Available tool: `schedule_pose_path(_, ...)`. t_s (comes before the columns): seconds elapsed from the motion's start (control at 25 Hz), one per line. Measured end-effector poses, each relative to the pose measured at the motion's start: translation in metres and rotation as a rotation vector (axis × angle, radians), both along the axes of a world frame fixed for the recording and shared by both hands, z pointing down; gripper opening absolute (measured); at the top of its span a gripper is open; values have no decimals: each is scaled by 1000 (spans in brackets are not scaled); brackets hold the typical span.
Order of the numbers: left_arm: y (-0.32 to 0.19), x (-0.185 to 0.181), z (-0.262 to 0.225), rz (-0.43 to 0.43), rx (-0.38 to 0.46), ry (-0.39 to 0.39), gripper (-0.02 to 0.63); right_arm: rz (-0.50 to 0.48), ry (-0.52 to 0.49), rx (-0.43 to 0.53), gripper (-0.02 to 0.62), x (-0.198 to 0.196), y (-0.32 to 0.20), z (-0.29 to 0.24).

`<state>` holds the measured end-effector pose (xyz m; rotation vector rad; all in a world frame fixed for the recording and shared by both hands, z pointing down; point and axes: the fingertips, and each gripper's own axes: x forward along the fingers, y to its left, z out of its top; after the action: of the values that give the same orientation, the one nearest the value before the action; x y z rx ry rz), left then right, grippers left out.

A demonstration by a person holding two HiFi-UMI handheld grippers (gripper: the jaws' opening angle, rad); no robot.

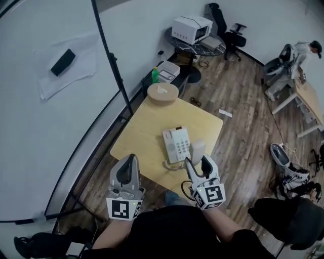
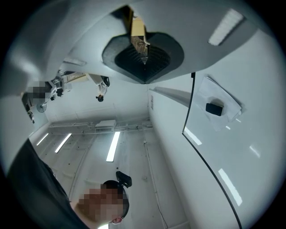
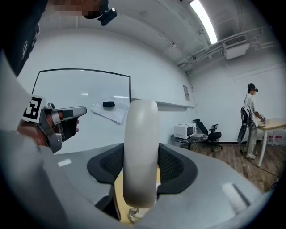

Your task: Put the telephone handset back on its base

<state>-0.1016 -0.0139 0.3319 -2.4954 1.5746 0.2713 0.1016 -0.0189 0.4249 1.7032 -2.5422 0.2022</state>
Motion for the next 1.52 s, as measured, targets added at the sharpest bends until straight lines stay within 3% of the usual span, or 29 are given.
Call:
schedule_pose_path(0.4,-43,29,11,-40,-30,-25,-2,-63,-13,-117,229,13,-49,50)
schedule_pose_path(0.72,-78,29,31,-25,-73,-22,-2,-76,29,-266,229,0,-90,107)
schedule_pose_path(1.12,-116,9,55,11,-127,-7,-2,-9,64,-475,229,-25,-142,196)
schedule_pose_path(1.52,-122,1,79,39,-176,-35,-2,25,152,-652,229,-37,-157,278)
